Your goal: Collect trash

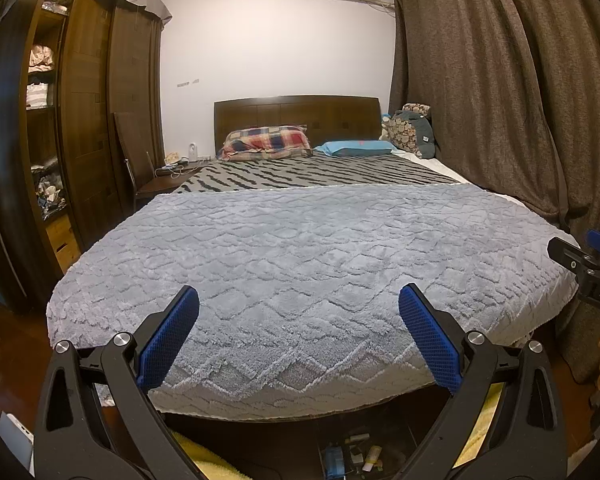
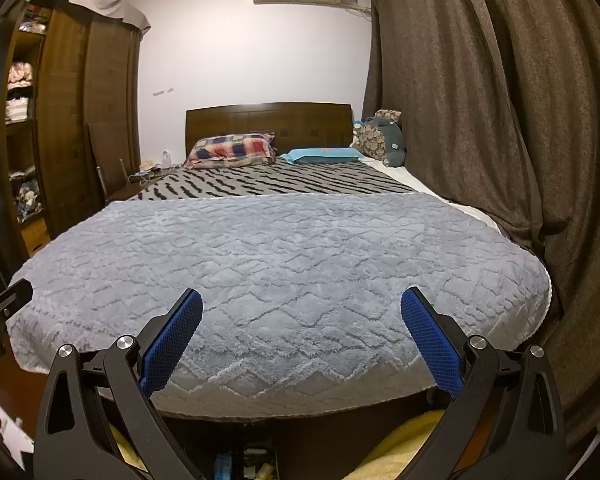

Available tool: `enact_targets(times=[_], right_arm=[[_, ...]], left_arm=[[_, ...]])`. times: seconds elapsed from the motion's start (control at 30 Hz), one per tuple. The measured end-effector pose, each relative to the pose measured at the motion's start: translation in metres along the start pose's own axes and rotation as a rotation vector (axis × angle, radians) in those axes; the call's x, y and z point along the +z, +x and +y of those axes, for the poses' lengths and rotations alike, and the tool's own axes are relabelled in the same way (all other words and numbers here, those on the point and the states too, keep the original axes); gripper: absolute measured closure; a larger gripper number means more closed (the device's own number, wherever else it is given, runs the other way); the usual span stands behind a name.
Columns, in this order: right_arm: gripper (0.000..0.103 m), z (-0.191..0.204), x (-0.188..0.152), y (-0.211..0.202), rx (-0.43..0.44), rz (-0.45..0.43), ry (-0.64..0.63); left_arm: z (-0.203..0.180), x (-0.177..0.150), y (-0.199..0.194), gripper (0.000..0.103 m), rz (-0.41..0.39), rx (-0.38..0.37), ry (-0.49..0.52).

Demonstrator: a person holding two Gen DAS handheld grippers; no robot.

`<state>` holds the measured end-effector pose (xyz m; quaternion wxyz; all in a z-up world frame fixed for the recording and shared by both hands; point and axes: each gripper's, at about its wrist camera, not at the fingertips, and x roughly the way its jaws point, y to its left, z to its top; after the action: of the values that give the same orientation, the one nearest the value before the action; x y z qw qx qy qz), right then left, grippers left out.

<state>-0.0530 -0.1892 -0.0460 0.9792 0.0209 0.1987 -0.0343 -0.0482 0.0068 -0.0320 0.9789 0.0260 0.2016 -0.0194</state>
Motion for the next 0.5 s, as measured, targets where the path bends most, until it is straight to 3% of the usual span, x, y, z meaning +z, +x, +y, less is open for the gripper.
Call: enact_targets(times=[0.5], right_arm=[[0.003, 0.0023, -0.0009, 0.0018, 0.004, 0.006, -0.002]], left_arm=[[0.0015, 0.0007, -0.0002, 0.008, -0.004, 0.005, -0.004]])
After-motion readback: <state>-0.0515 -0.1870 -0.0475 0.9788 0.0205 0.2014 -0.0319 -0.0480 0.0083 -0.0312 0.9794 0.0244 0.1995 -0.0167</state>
